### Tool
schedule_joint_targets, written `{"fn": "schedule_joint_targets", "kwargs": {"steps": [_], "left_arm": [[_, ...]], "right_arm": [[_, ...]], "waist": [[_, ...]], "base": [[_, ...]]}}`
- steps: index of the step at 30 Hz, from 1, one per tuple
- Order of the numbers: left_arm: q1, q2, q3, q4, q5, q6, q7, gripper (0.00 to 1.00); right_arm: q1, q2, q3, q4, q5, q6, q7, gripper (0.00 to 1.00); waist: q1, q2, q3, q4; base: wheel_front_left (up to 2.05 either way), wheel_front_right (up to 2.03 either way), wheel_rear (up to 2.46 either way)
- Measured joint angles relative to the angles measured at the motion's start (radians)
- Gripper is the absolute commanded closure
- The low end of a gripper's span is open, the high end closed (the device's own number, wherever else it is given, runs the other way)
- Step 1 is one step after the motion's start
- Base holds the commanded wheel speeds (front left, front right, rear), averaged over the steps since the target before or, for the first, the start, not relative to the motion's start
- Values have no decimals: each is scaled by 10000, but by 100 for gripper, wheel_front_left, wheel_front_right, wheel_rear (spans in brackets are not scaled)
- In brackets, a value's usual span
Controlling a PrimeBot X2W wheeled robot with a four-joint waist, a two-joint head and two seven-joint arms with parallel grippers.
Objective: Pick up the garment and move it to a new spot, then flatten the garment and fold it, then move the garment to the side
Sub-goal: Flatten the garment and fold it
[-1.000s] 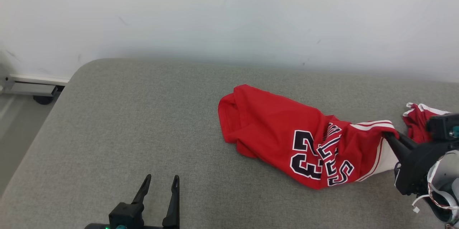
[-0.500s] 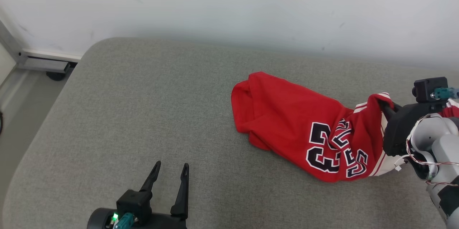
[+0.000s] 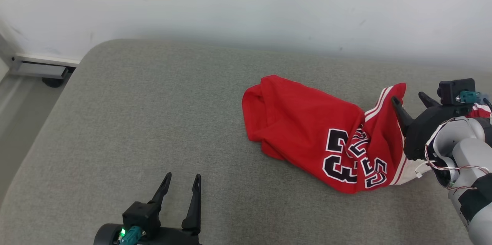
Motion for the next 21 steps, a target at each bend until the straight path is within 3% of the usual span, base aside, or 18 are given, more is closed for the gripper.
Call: {"fn": "schedule_joint_targets", "kwargs": {"steps": [11, 21], "left_arm": [[-1045, -27, -376, 1120, -545, -949, 230, 0], [-2629, -128, -892, 2696, -755, -1858, 744, 0]], "right_arm": [[128, -176, -201, -299, -136, 148, -1597, 0], [376, -443, 253, 249, -531, 155, -1264, 0]], "waist": [[0, 0, 15, -688], [0, 1, 364, -1293]], "base": [[0, 0, 0], [0, 0, 0]]}}
